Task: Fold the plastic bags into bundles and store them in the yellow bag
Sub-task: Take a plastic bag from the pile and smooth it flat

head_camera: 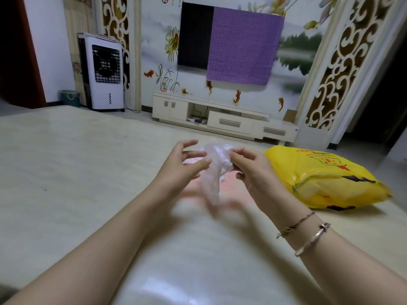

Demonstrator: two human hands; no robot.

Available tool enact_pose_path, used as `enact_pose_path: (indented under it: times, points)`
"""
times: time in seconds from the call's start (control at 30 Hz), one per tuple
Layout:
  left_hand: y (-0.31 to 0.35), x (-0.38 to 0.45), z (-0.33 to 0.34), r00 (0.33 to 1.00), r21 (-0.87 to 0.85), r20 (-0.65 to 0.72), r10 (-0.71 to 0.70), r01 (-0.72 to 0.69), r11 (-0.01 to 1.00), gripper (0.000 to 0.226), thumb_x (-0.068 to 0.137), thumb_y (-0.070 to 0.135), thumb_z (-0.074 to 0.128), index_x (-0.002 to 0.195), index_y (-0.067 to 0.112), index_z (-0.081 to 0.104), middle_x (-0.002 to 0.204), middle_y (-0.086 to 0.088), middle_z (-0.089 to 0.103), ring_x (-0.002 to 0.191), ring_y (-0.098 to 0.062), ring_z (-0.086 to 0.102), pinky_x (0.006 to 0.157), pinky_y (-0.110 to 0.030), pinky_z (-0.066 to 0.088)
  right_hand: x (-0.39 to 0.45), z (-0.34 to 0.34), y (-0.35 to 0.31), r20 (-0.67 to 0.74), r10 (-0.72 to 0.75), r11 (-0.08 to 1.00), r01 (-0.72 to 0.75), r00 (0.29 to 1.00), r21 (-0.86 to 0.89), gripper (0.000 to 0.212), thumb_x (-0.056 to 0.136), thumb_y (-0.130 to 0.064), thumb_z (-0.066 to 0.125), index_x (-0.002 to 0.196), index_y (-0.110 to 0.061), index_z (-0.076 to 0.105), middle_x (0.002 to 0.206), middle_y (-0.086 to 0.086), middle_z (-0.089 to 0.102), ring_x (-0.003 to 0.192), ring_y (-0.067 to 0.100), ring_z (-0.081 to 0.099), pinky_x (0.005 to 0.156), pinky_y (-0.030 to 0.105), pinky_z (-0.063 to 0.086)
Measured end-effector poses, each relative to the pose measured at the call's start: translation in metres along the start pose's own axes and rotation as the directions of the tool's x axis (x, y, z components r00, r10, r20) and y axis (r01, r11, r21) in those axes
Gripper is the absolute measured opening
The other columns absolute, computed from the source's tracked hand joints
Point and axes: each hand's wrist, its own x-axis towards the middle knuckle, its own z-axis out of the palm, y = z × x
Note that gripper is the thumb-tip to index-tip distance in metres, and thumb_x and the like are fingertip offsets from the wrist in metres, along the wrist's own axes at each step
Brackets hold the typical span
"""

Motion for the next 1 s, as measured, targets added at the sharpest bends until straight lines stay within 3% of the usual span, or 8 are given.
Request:
enact_pose_path:
  times: [0.17, 0.4, 0.53, 0.6, 0.7, 0.83, 0.93, 1.0]
  points:
    - [0.010, -0.016, 0.016, 0.990, -0.182, 0.120, -0.074, 0.095, 0.979, 0.022, 0.087, 0.005, 0.066, 0.108, 0.000, 0.065, 0.097, -0.017, 0.071, 0.085, -0.022, 0.070, 0.089, -0.036, 0.056, -0.021, -0.011, 0.003, 0.125, 0.065, 0.978, -0.089, 0.990, 0.190, 0.023, 0.096, -0.015, 0.049, 0.091, -0.007, 0.070, 0.082, 0.007, 0.070, 0.072, 0.013, 0.062, 0.063, 0.023, 0.038]
    - [0.005, -0.014, 0.026, 0.978, -0.301, 0.190, -0.088, 0.144, 0.943, 0.012, 0.089, -0.002, 0.060, 0.099, -0.004, 0.067, 0.088, -0.015, 0.072, 0.081, -0.020, 0.071, 0.076, -0.027, 0.058, -0.020, -0.009, 0.021, 0.171, 0.008, 0.976, -0.045, 0.985, 0.215, 0.015, 0.084, 0.004, 0.062, 0.094, -0.008, 0.067, 0.091, 0.011, 0.065, 0.086, 0.021, 0.062, 0.083, 0.036, 0.048]
    - [0.007, -0.005, 0.029, 0.990, -0.311, 0.110, -0.086, 0.116, 0.943, 0.007, 0.087, 0.000, 0.063, 0.084, 0.003, 0.068, 0.081, -0.012, 0.071, 0.074, -0.017, 0.069, 0.072, -0.023, 0.057, -0.014, -0.004, 0.023, 0.059, 0.083, 0.954, -0.097, 0.995, 0.283, 0.022, 0.082, -0.007, 0.070, 0.100, -0.010, 0.056, 0.095, 0.014, 0.061, 0.087, 0.025, 0.059, 0.080, 0.037, 0.046]
    - [0.008, -0.003, 0.030, 0.993, -0.309, 0.092, -0.077, 0.102, 0.946, 0.005, 0.086, 0.002, 0.065, 0.084, 0.005, 0.067, 0.082, -0.011, 0.071, 0.074, -0.016, 0.069, 0.073, -0.022, 0.056, -0.013, -0.004, 0.026, 0.085, 0.123, 0.963, -0.140, 0.989, 0.232, 0.026, 0.085, -0.020, 0.067, 0.106, -0.007, 0.059, 0.100, 0.012, 0.062, 0.097, 0.025, 0.058, 0.084, 0.038, 0.044]
    - [0.008, -0.004, 0.030, 0.992, -0.307, 0.084, -0.090, 0.111, 0.945, 0.009, 0.086, 0.003, 0.066, 0.080, 0.009, 0.067, 0.086, -0.012, 0.070, 0.076, -0.016, 0.069, 0.072, -0.022, 0.056, -0.016, -0.004, 0.027, 0.162, 0.147, 0.968, -0.176, 0.976, 0.178, 0.051, 0.081, -0.035, 0.065, 0.117, 0.002, 0.061, 0.104, 0.010, 0.064, 0.103, 0.021, 0.059, 0.087, 0.037, 0.042]
    - [0.006, -0.004, 0.027, 0.987, -0.306, 0.082, -0.137, 0.156, 0.939, 0.003, 0.085, 0.008, 0.069, 0.083, 0.009, 0.066, 0.099, -0.019, 0.071, 0.091, -0.023, 0.070, 0.089, -0.032, 0.055, -0.018, -0.007, 0.023, 0.079, 0.152, 0.968, -0.164, 0.985, 0.190, 0.008, 0.090, -0.013, 0.061, 0.092, -0.006, 0.061, 0.094, 0.013, 0.061, 0.093, 0.022, 0.057, 0.080, 0.031, 0.042]
    - [0.007, -0.004, 0.023, 0.985, -0.315, 0.044, -0.164, 0.169, 0.934, 0.013, 0.087, 0.010, 0.068, 0.077, 0.011, 0.059, 0.086, -0.009, 0.073, 0.081, -0.017, 0.072, 0.092, -0.033, 0.053, -0.016, -0.012, 0.022, 0.001, 0.178, 0.945, -0.171, 0.984, 0.280, 0.019, 0.093, -0.005, 0.055, 0.076, -0.013, 0.056, 0.082, 0.008, 0.065, 0.082, 0.021, 0.061, 0.079, 0.032, 0.045]
    - [0.008, -0.004, 0.021, 0.985, -0.339, 0.016, -0.173, 0.168, 0.926, 0.018, 0.088, 0.008, 0.067, 0.074, 0.011, 0.055, 0.076, -0.005, 0.072, 0.073, -0.016, 0.071, 0.087, -0.032, 0.056, -0.014, -0.015, 0.021, -0.061, 0.192, 0.921, -0.159, 0.980, 0.355, 0.019, 0.095, -0.003, 0.051, 0.078, -0.012, 0.053, 0.084, 0.011, 0.066, 0.081, 0.025, 0.064, 0.083, 0.037, 0.048]
